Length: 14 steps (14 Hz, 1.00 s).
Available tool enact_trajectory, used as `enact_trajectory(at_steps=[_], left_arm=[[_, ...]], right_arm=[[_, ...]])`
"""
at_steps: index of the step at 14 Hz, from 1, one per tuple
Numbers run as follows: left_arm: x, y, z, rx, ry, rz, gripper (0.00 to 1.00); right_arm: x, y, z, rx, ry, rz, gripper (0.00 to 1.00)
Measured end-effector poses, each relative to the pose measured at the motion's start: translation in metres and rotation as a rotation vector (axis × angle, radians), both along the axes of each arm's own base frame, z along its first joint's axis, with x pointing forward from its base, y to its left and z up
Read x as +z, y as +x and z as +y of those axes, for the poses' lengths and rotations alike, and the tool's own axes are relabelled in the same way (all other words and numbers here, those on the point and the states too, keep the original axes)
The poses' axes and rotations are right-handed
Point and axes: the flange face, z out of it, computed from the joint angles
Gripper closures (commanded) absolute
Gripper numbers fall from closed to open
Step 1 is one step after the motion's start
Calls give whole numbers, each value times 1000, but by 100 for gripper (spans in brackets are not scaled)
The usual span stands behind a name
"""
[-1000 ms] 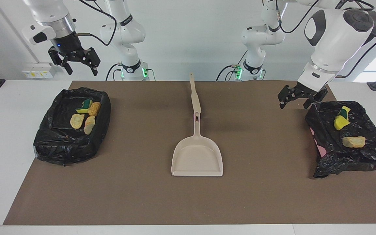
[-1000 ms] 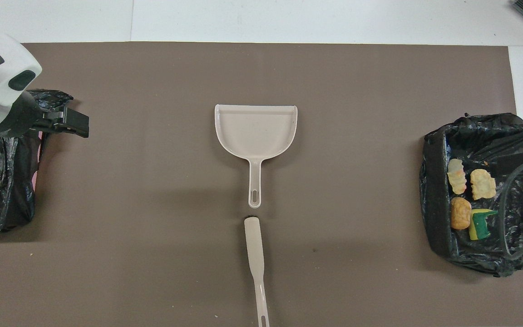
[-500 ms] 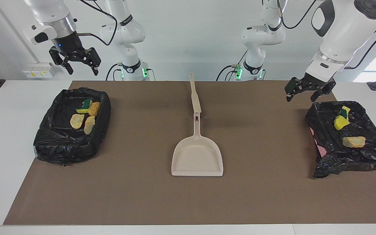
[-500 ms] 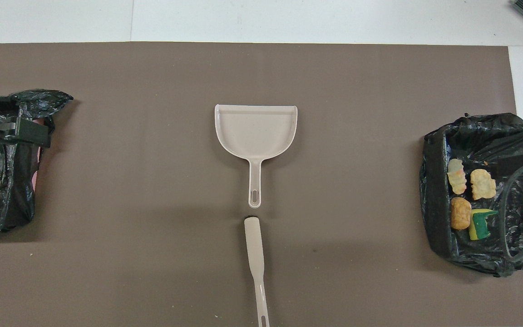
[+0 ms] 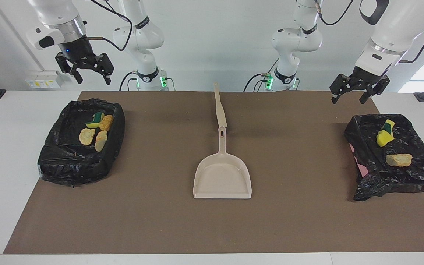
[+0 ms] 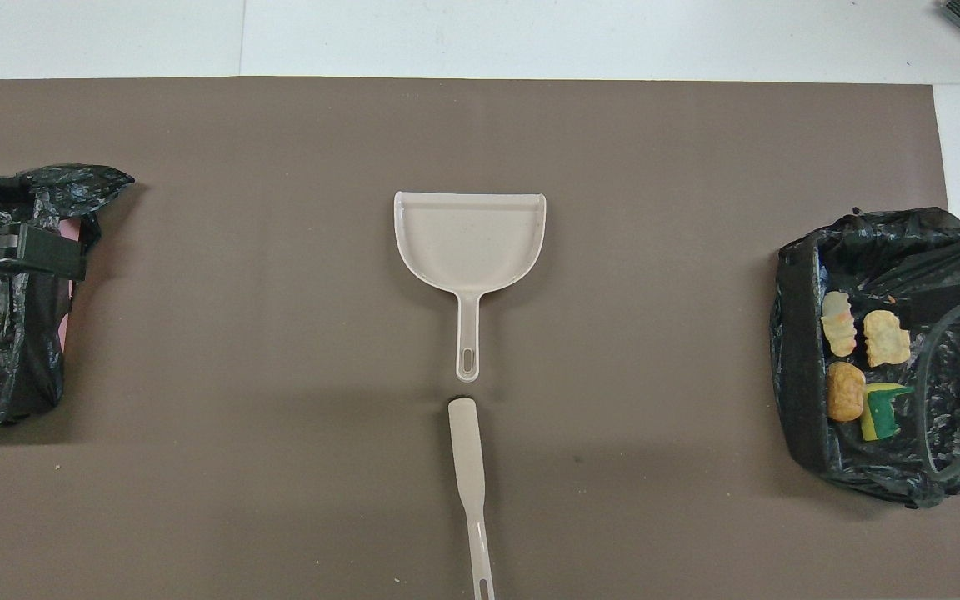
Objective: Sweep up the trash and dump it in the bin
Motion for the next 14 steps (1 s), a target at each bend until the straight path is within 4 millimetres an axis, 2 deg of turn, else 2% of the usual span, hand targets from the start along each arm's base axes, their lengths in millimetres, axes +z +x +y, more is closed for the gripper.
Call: enact_trajectory(at_steps=[14], left_arm=[[-4,-6,-5,-32,3,46,0]], right_arm=[[-2,-2,-1,-2,1,4,0]])
